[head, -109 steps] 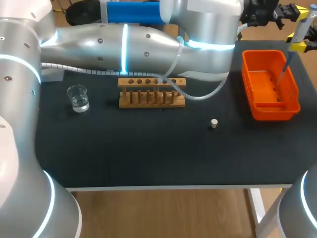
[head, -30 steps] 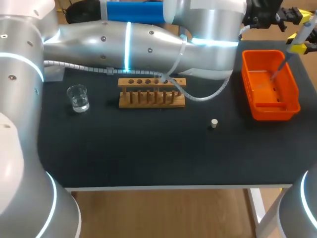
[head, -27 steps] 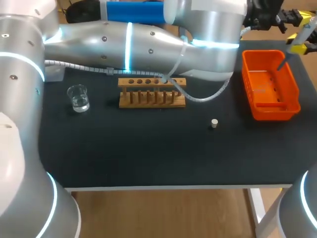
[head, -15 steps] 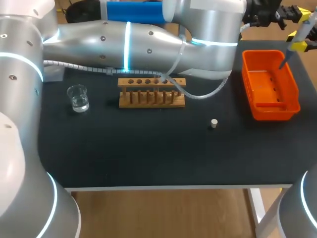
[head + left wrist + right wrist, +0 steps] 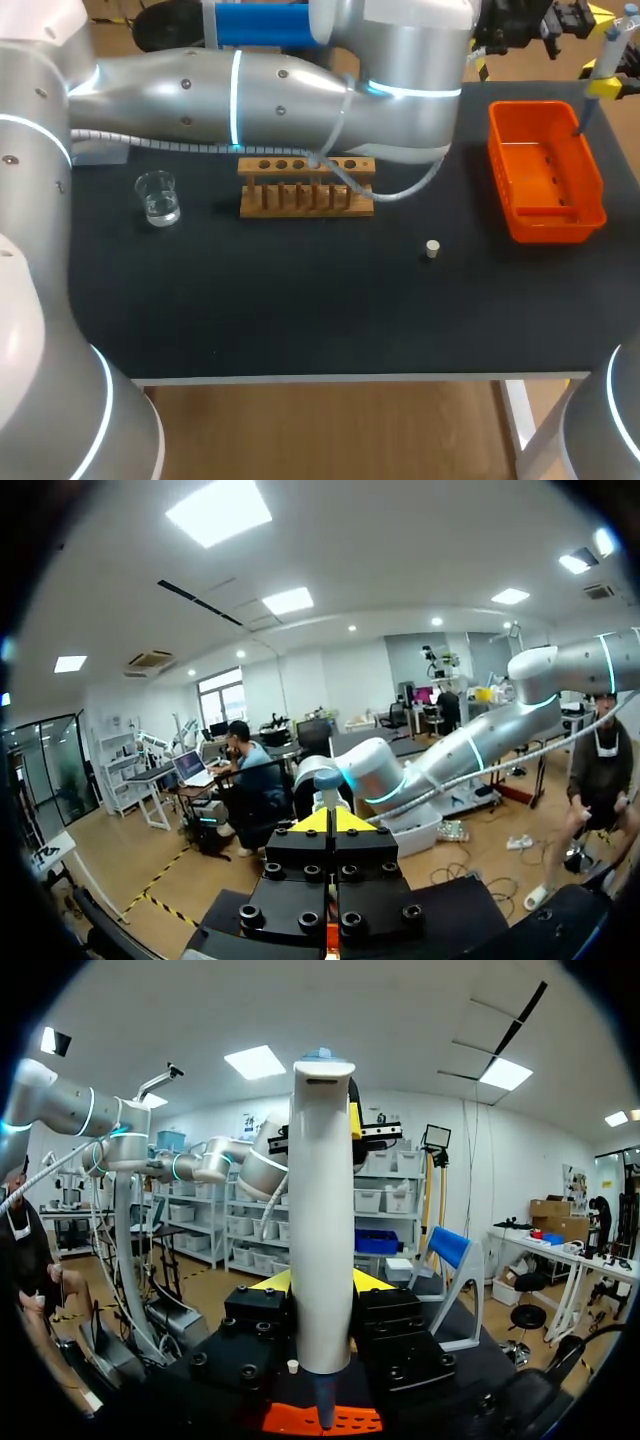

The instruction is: Invert the test tube, pick up the pipette, mount the tip to pipette, aspirate from beaker and dispense into the tube, eject the tip, return the pipette, and cap with the stopper.

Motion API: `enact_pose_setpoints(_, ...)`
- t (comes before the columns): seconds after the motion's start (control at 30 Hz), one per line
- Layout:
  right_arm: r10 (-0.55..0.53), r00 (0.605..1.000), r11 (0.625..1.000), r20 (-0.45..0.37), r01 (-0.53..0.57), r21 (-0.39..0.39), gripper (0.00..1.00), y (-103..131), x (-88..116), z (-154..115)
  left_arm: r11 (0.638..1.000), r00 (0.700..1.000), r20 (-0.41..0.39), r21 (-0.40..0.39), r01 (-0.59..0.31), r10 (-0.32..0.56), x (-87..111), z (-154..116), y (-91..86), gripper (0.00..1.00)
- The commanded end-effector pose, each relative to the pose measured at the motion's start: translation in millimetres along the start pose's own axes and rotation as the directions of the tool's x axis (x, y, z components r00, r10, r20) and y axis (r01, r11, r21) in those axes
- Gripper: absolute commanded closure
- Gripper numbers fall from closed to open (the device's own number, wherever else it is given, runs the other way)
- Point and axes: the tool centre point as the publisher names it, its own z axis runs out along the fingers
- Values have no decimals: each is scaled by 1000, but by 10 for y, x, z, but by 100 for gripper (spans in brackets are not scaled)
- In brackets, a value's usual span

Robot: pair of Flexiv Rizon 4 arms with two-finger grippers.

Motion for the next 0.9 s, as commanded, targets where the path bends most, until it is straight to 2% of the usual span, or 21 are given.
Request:
enact_pose_setpoints(0.03, 0, 1000, 1000, -2, 0, 5, 100, 21, -8, -3, 990, 999, 33, 140, -11, 7, 4, -43, -32, 100)
enact_pose_setpoints(0.1, 0, 1000, 1000, -2, 0, 5, 100, 21, -8, -3, 985, 999, 33, 173, -24, 18, -9, -68, -79, 100)
enact_pose_setpoints(0.27, 0, 1000, 1000, -2, 0, 5, 100, 21, -8, -3, 985, 999, 21, 172, -31, 28, -49, -133, -256, 100)
enact_pose_setpoints(0.33, 0, 1000, 1000, -2, 0, 5, 100, 21, -8, -3, 983, 1000, 14, 182, -8, 6, -81, -185, -325, 100)
enact_pose_setpoints(0.37, 0, 1000, 1000, -2, 0, 5, 100, 21, -8, -3, 984, 1000, 15, 179, -12, 10, -89, -200, -346, 95)
enact_pose_setpoints(0.43, 0, 1000, 1000, -2, 0, 5, 100, 21, -8, -3, 988, 1000, -13, 156, 4, -2, -121, -247, -425, 19)
enact_pose_setpoints(0.47, 0, 1000, 1000, -2, 0, 5, 100, 21, -8, -3, 989, 1000, -24, 150, 15, -12, -137, -276, -445, 0)
enact_pose_setpoints(0.67, 0, 1000, 1000, -2, 0, 5, 100, 21, -8, -3, 992, 976, -218, 123, 39, -12, -203, -440, -444, 0)
enact_pose_setpoints(0.8, 0, 1000, 1000, -2, 0, 5, 100, 21, -8, -3, 995, 964, -265, 73, 61, -39, -187, -550, -429, 0)
enact_pose_setpoints(0.9, 0, 1000, 1000, -2, 0, 5, 100, 21, -8, -3, 996, 963, -262, 53, 76, -59, -164, -643, -414, 0)
